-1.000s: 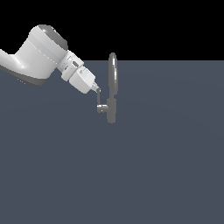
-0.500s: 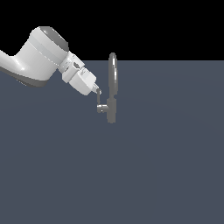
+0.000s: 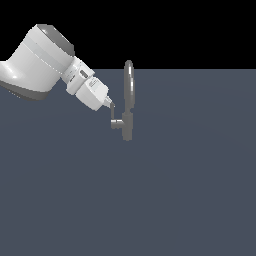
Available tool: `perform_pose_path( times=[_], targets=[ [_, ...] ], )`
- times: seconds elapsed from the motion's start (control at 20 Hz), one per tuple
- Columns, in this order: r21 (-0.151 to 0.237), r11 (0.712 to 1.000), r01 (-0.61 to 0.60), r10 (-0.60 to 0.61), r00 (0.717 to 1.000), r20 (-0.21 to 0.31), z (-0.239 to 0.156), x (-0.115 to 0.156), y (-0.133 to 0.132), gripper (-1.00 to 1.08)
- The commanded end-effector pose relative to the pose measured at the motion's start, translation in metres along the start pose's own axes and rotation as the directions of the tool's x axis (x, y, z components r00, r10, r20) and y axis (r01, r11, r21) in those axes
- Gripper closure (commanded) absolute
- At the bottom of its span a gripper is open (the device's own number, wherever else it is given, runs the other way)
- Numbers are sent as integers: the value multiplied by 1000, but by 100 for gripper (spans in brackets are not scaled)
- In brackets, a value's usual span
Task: Turn on the faucet by rotating a designated handle.
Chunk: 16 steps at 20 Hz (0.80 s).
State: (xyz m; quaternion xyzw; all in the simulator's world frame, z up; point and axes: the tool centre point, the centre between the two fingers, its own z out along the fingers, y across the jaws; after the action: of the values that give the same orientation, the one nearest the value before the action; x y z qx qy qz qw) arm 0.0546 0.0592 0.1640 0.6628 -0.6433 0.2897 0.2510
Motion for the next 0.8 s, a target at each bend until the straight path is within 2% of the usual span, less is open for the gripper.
perform_pose_path(
  times=[0.0, 0.15, 0.2, 0.75],
  targets=[
    [-8, 1000, -4, 4, 1000, -1, -1, 5, 9, 108],
    [-8, 1000, -4, 4, 1000, -1, -2, 6, 15, 108],
    [2, 1000, -1, 1, 1000, 0, -3, 3, 9, 108],
    [-5, 1000, -3, 3, 1000, 0, 7, -4, 45, 108]
  ],
)
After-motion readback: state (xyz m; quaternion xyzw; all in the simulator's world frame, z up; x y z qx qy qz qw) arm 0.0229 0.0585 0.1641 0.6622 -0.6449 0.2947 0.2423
